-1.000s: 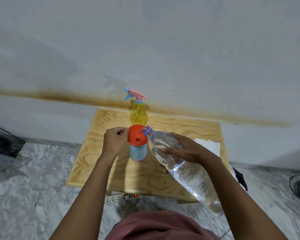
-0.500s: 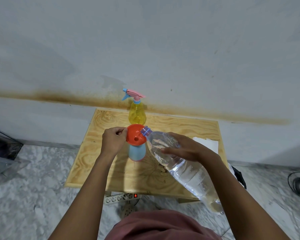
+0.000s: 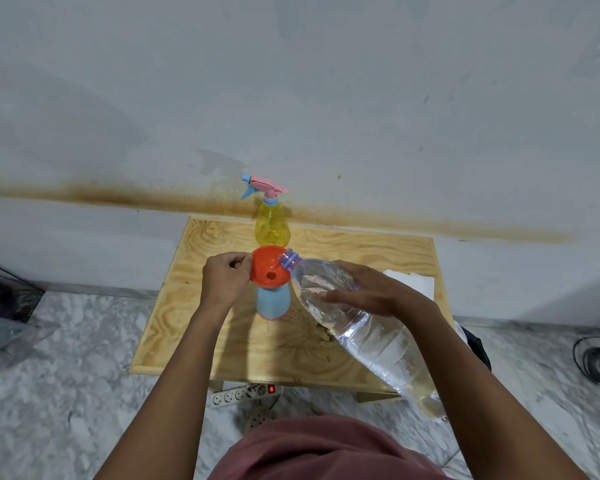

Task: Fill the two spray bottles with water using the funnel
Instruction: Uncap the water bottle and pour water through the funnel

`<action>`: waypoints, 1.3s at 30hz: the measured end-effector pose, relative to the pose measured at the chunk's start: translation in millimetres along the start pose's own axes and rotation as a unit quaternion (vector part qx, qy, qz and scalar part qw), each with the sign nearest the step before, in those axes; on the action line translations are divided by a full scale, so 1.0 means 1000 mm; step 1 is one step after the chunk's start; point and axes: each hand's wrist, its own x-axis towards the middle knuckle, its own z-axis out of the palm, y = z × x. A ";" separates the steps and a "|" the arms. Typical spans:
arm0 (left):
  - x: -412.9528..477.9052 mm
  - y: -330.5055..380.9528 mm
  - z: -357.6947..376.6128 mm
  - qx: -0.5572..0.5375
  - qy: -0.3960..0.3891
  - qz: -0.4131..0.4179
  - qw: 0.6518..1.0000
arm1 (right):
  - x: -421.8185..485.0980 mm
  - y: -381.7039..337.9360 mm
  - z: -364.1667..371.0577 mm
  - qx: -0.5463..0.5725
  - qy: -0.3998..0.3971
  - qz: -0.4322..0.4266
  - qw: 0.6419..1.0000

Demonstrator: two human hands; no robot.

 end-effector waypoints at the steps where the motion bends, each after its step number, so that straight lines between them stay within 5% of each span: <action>1: 0.000 0.000 0.000 0.001 0.000 0.001 1.000 | 0.000 -0.001 0.000 0.003 -0.001 0.001 1.000; 29: -0.001 0.000 0.000 0.004 0.001 -0.004 1.000 | 0.003 0.004 -0.002 -0.032 -0.007 0.009 0.999; 39: -0.004 0.004 -0.001 0.006 0.000 -0.001 1.000 | -0.011 0.006 -0.007 0.006 0.075 -0.066 0.995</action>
